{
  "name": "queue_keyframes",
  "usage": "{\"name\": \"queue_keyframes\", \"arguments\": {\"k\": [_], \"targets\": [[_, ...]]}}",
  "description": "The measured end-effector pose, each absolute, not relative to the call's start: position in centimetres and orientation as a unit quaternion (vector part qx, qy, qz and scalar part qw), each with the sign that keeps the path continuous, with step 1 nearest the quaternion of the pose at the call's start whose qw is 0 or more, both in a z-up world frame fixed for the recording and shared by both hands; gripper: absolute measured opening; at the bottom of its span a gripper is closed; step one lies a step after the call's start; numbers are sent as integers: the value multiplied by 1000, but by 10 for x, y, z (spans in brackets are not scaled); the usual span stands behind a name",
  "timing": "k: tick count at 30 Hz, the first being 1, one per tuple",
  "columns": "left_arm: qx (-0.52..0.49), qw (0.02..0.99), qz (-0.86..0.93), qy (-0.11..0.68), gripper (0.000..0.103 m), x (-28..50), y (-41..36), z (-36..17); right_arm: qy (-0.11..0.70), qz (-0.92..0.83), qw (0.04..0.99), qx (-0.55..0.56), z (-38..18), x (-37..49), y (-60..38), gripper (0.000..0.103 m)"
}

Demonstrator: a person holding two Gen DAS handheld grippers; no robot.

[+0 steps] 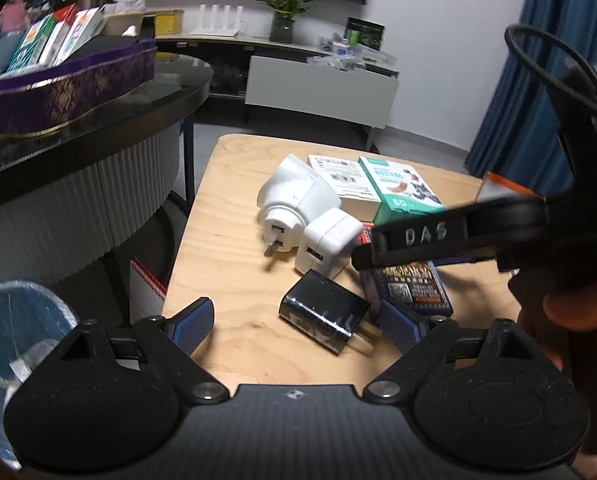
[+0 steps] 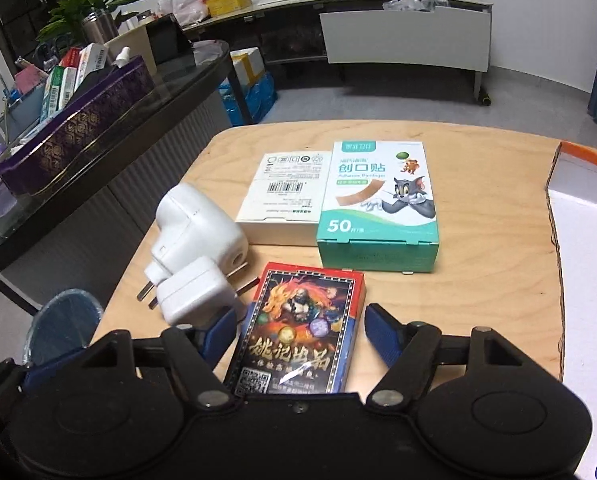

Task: Organize rigid objects
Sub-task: 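Move both tools toward the black charger and red card box on the table, then grasp the black charger with left tool while right tool grasps red card box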

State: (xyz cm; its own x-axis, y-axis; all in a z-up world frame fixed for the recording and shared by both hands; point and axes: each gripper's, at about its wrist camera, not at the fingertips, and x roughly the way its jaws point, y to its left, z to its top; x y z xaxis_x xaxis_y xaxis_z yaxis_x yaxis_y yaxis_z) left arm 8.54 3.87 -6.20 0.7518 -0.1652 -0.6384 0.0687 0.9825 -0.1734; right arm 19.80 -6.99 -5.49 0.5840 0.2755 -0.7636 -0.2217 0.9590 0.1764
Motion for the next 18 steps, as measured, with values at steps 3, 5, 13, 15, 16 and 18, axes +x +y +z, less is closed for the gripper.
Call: {"name": "queue_keyframes", "arguments": {"k": [3,5,13,15,16,18], "targets": [[-87,931,-58,349,92,91,33,-61,421,139,896,14,-55,193,-70,76],[-87,930,-54,353,92,95,26,-60,418,127,900,11,-54,190,-79,76],[-53,926,13,375,88,115,-8,-68,430,106,896,28,-54,181,-138,76],[-46,927,17,372,79,111,-1,-66,430,106,896,30,-54,177,-146,76],[-40,926,16,374,78,108,4,-66,429,107,896,29,-54,174,-149,76],[-37,925,2,379,78,100,17,-64,427,108,897,29,-54,170,-153,76]]}}
